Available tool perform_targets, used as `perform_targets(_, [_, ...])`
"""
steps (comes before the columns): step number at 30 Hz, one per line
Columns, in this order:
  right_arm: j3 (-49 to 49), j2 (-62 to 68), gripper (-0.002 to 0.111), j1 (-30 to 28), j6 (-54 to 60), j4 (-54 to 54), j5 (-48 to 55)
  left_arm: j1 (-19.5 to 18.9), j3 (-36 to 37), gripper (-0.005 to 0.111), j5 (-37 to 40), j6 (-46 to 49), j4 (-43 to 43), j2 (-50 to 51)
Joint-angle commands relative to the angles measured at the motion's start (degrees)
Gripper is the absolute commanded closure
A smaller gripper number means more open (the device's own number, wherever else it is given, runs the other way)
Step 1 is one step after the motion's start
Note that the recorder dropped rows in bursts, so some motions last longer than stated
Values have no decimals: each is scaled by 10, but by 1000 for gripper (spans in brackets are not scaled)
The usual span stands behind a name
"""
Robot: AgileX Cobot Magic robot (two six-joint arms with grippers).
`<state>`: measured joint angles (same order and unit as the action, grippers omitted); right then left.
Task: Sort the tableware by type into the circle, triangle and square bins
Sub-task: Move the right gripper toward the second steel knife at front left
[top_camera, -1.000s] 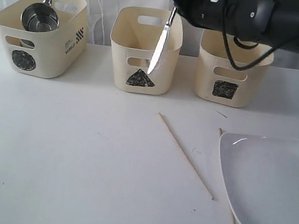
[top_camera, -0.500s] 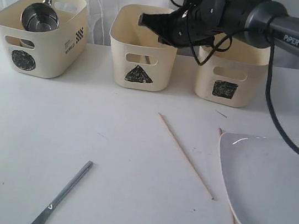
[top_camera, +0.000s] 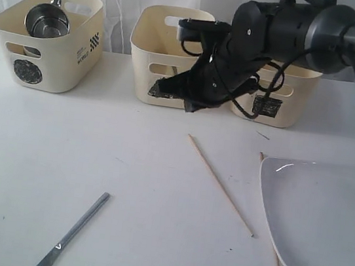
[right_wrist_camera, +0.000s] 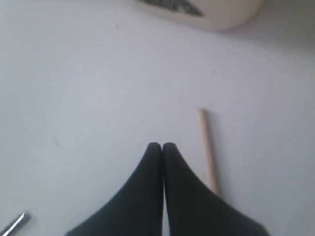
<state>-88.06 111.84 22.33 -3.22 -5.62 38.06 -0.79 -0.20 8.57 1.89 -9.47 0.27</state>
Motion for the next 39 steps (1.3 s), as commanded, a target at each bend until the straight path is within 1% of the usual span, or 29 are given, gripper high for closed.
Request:
perform_targets(1, [77, -60, 108, 41, 14, 7, 2, -1, 2, 107, 0, -3, -3, -3])
perform_targets(8, [145, -101, 108, 108, 15, 7, 7, -1, 2, 107, 0, -3, -3, -3])
perform_targets(19, [184, -106, 108, 194, 2, 7, 11, -1, 2, 107, 0, -3, -3, -3])
perform_targets(24, [206, -106, 108, 214, -27, 7, -2, -1, 2, 107, 0, -3, -3, -3])
perform_targets(28, [220, -106, 108, 226, -76, 7, -26, -1, 2, 107, 0, -3, -3, -3])
perform_targets(33, [254, -106, 108, 239, -177, 7, -95, -1, 2, 107, 0, -3, -3, -3])
perform_targets(37, [275, -106, 108, 244, -206, 7, -138, -1, 2, 107, 0, -3, -3, -3])
perform_targets(39, [280, -106, 105, 244, -210, 7, -152, -1, 2, 107, 0, -3, -3, -3])
